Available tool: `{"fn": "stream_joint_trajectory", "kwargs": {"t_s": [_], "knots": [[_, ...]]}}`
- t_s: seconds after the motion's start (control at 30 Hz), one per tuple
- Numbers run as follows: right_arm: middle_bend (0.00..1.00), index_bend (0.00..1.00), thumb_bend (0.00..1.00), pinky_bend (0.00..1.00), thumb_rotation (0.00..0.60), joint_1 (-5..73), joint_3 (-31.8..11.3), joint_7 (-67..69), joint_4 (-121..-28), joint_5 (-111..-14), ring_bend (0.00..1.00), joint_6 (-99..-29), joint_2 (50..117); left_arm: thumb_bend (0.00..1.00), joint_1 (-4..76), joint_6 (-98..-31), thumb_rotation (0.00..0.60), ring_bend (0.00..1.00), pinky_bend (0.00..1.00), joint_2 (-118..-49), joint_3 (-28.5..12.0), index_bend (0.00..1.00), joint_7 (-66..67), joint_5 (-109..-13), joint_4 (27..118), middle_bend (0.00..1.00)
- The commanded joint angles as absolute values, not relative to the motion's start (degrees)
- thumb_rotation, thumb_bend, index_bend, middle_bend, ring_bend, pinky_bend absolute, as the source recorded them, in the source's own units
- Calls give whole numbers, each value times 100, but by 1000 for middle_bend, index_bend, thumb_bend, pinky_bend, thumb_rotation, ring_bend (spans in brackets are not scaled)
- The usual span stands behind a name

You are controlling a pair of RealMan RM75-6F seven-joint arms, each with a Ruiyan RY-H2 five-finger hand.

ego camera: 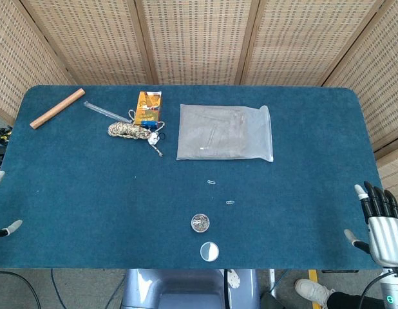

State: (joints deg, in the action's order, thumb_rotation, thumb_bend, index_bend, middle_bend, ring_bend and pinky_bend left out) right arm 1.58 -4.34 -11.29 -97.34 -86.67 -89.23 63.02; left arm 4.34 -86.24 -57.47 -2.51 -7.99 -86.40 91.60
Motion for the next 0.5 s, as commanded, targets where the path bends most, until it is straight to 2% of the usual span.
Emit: {"fn": "stream_joint_trajectory", "kwargs": {"t_s": [0.03, 0.23, 0.33, 0.5], "knots": [[0, 0, 0, 0, 600, 163, -431, -1121, -9728, -8672, 0, -8915, 6308, 0, 436, -8618, 600, 0, 0, -5752, -250, 0, -795, -8638, 9160, 0], [0, 52, 0, 0, 600, 392, -522, -1136, -9886, -8553, 0, -8549, 6231, 0, 458, -8579, 600, 0, 0, -5750, -265, 0, -779, -8610, 9189, 0], [0, 148, 0, 0, 600, 909, -653, -1121, -9966, -8535, 0, -7818, 6186, 0, 488, -8537, 600, 0, 0, -5773, -272, 0, -732, -8606, 9183, 0], [0, 360, 4, 0, 600, 1798, -899, -812, -10020, -8503, 0, -6695, 6289, 0, 530, -8445, 600, 0, 0, -5799, -310, 0, -679, -8501, 9174, 0]]}}
